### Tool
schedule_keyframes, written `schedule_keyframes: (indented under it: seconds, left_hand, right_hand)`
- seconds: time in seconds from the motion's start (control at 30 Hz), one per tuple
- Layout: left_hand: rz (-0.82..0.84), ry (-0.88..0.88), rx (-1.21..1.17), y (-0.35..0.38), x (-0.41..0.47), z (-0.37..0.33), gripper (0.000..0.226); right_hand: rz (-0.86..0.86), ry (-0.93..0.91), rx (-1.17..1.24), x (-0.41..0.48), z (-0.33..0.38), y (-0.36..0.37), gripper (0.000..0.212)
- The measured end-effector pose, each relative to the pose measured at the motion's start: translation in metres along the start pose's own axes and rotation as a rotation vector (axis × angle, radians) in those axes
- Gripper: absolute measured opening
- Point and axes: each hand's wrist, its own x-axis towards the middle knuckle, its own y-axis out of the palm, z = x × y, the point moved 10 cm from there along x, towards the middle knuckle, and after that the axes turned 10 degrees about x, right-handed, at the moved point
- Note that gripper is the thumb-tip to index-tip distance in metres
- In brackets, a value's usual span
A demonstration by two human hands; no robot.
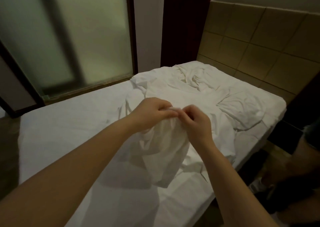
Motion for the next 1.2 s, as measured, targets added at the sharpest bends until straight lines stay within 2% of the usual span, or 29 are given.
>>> schedule_keyframes:
  seconds: [0.1, 0.13, 0.2, 0.27, 0.3, 0.33, 0.37, 0.4, 0.43, 0.47, 0.5, 0.53, 0.6, 0.67, 0.7, 0.73, 0.8, 0.83, 0.87, 0.9, 0.97, 1.0, 1.07, 1.17, 1.2]
  left_hand:
    - [-0.198, -0.118, -0.435, -0.018, 0.005, 0.001, 0.030]
    - [-0.227, -0.124, -0.472, -0.023, 0.010, -0.003, 0.027]
    - [-0.272, -0.141, -0.231, -0.038, 0.026, -0.007, 0.022]
    - [-0.355, -0.170, 0.312, -0.055, 0.039, -0.011, 0.029]
    - [-0.333, -0.136, 0.513, -0.050, 0.045, -0.023, 0.043]
    - [-0.265, -0.061, 0.614, -0.032, 0.054, -0.040, 0.059]
    - [-0.168, 0.017, 0.615, -0.006, 0.063, -0.059, 0.072]
    - [-0.054, 0.075, 0.531, 0.022, 0.073, -0.076, 0.075]
    - [0.012, 0.109, 0.357, 0.043, 0.083, -0.092, 0.066]
    - [0.005, 0.106, 0.150, 0.051, 0.094, -0.103, 0.044]
    - [-0.056, 0.066, -0.045, 0.051, 0.106, -0.104, 0.022]
    - [-0.129, 0.003, -0.210, 0.047, 0.117, -0.102, 0.015]
    - [-0.263, -0.152, -0.498, 0.037, 0.132, -0.095, 0.019]
    - [-0.460, -0.174, -0.707, 0.012, 0.143, -0.102, 0.021]
    - [-0.568, -0.154, -0.661, -0.006, 0.148, -0.104, 0.022]
    - [-0.670, -0.151, -0.495, -0.026, 0.152, -0.105, 0.023]
    - [-0.747, -0.218, 0.043, -0.055, 0.164, -0.099, 0.019]
    - [-0.687, -0.289, 0.310, -0.058, 0.169, -0.094, 0.019]
    - [-0.592, -0.322, 0.489, -0.053, 0.175, -0.091, 0.030]
    - [-0.503, -0.276, 0.566, -0.037, 0.180, -0.093, 0.046]
    - [-0.314, -0.037, 0.418, 0.011, 0.186, -0.118, 0.062]
    - [-0.190, 0.039, 0.272, 0.036, 0.187, -0.128, 0.060]
    - [-0.034, 0.042, 0.079, 0.067, 0.189, -0.122, 0.044]
    - [-0.022, 0.020, 0.035, 0.064, 0.186, -0.103, 0.006]
    - [-0.057, 0.021, 0.032, 0.059, 0.184, -0.101, 0.005]
  right_hand:
    - [0.152, 0.127, 0.049, -0.019, -0.047, 0.014, 0.033]
    - [0.130, 0.151, 0.057, -0.019, -0.057, 0.013, 0.034]
    - [-0.027, 0.198, 0.114, -0.006, -0.070, -0.009, 0.034]
    - [-0.150, 0.194, 0.192, 0.020, -0.065, -0.039, 0.032]
    - [-0.133, 0.155, 0.204, 0.035, -0.053, -0.049, 0.029]
    - [-0.077, 0.103, 0.195, 0.049, -0.038, -0.056, 0.026]
    - [-0.021, 0.051, 0.182, 0.061, -0.023, -0.061, 0.023]
    - [0.005, 0.004, 0.170, 0.070, -0.012, -0.070, 0.021]
    - [-0.006, -0.032, 0.154, 0.078, -0.008, -0.083, 0.020]
    - [-0.041, -0.050, 0.125, 0.086, -0.010, -0.100, 0.020]
    - [-0.063, -0.035, 0.091, 0.091, -0.020, -0.117, 0.021]
    - [-0.049, 0.017, 0.073, 0.096, -0.037, -0.128, 0.021]
    - [0.104, 0.131, 0.072, 0.096, -0.075, -0.124, 0.021]
    - [0.199, 0.160, 0.016, 0.094, -0.106, -0.113, 0.019]
    - [0.149, 0.172, -0.012, 0.099, -0.119, -0.119, 0.019]
    - [0.057, 0.175, -0.035, 0.107, -0.128, -0.133, 0.018]
    - [-0.085, 0.135, -0.060, 0.127, -0.130, -0.159, 0.013]
    - [-0.084, 0.107, -0.050, 0.138, -0.123, -0.163, 0.010]
    - [-0.040, 0.082, -0.033, 0.149, -0.115, -0.159, 0.008]
    - [0.018, 0.046, -0.023, 0.158, -0.101, -0.150, 0.007]
    - [0.138, -0.034, 0.000, 0.170, -0.067, -0.128, 0.004]
    - [0.169, -0.064, 0.053, 0.173, -0.053, -0.122, 0.003]
    - [0.185, -0.069, 0.207, 0.174, -0.037, -0.121, 0.007]
    - [0.246, -0.096, 0.173, 0.164, -0.043, -0.123, 0.007]
    - [0.247, -0.142, 0.074, 0.159, -0.048, -0.121, 0.010]
